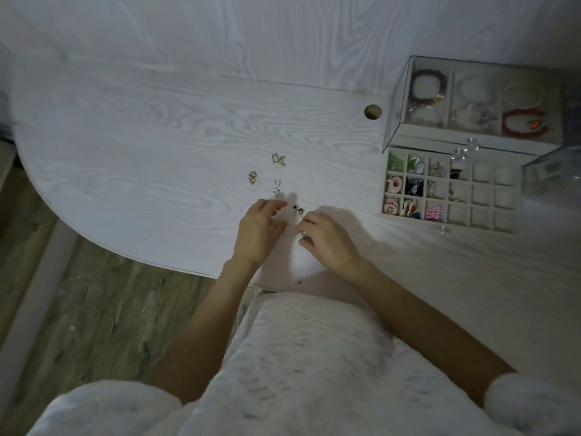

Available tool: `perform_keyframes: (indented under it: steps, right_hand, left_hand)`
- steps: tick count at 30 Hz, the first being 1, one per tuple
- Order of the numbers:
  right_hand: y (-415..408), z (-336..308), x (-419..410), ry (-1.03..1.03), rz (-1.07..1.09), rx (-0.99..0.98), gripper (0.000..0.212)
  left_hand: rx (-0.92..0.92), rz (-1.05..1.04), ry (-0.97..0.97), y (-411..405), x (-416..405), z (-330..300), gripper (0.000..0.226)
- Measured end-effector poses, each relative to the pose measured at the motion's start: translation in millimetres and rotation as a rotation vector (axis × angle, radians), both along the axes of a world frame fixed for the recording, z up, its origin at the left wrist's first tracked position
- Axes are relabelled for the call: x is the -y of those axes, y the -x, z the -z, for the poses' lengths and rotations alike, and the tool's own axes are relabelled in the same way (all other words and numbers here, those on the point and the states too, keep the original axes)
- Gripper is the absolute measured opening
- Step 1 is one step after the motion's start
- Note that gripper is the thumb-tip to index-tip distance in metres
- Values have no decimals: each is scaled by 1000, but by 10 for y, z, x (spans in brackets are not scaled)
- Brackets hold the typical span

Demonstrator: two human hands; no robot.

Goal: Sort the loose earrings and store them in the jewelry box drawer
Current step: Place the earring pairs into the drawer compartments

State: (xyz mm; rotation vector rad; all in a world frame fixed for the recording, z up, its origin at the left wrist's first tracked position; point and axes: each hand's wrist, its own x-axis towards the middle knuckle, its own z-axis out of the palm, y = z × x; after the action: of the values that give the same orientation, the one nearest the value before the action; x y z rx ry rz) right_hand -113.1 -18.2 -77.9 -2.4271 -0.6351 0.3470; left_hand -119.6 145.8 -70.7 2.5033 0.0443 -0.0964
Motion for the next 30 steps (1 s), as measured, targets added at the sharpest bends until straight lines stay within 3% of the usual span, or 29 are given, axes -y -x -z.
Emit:
perform_keyframes:
  steps: [5, 9, 19, 25, 30]
  right_hand:
    - [-30, -1, 120, -7, 113, 2, 17]
    - [-28, -14, 212, -4, 198, 33, 14]
    - [-14, -25, 287, 85, 131, 94, 17]
    - [-5, 19, 448, 46, 161, 67, 6]
    - [108, -3, 619, 14, 202, 157, 8]
  left_hand:
    - [-44, 130, -22, -214, 94, 27, 40]
    - [-31, 202, -60, -281, 179, 84, 28]
    - [-54, 162, -12, -285, 224, 72, 5]
    - [-112, 177, -16, -224, 446, 43, 22]
    - [-137, 185, -13, -221, 516, 32, 22]
